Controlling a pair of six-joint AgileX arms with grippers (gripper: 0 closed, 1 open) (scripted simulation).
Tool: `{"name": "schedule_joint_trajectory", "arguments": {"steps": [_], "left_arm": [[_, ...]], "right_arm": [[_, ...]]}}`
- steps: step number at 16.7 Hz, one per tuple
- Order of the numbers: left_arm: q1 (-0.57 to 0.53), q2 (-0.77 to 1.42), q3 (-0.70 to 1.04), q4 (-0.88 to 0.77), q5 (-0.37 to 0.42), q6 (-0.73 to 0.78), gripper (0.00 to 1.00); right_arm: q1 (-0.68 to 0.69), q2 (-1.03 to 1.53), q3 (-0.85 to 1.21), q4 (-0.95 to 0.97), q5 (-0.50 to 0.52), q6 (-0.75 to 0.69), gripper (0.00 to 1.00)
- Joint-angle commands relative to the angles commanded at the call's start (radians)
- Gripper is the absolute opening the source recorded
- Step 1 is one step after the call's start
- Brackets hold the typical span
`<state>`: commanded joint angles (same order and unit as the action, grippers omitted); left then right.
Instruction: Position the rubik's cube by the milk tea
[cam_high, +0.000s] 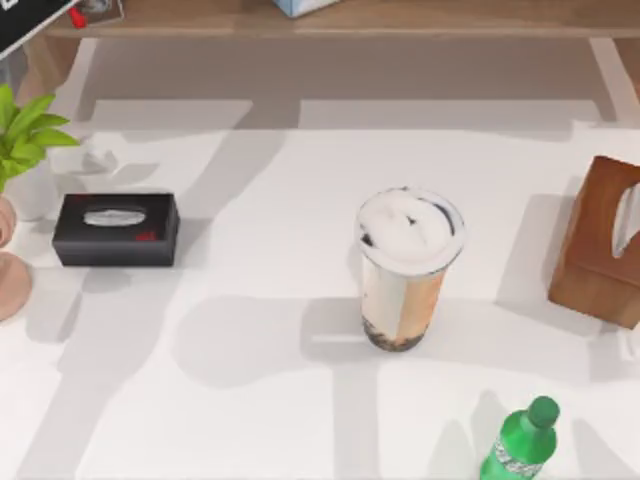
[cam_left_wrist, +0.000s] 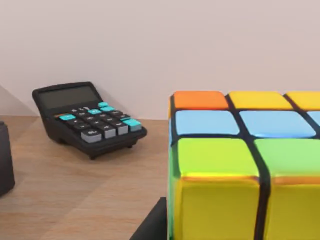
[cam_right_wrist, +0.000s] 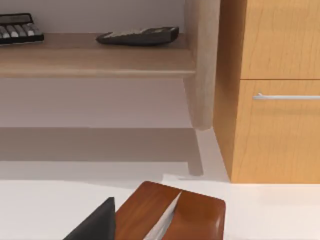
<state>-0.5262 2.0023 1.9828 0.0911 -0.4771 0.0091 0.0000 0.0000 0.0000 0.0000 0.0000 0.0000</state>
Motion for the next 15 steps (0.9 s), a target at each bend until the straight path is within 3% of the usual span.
{"name": "schedule_joint_trajectory", "arguments": {"steps": [15], "left_arm": [[0.023,-0.006,0.055,-0.114,0.066,-0.003,0.0]], "right_arm": [[0.0,0.0,0.0,0.0,0.0,0.0,1.0]]}}
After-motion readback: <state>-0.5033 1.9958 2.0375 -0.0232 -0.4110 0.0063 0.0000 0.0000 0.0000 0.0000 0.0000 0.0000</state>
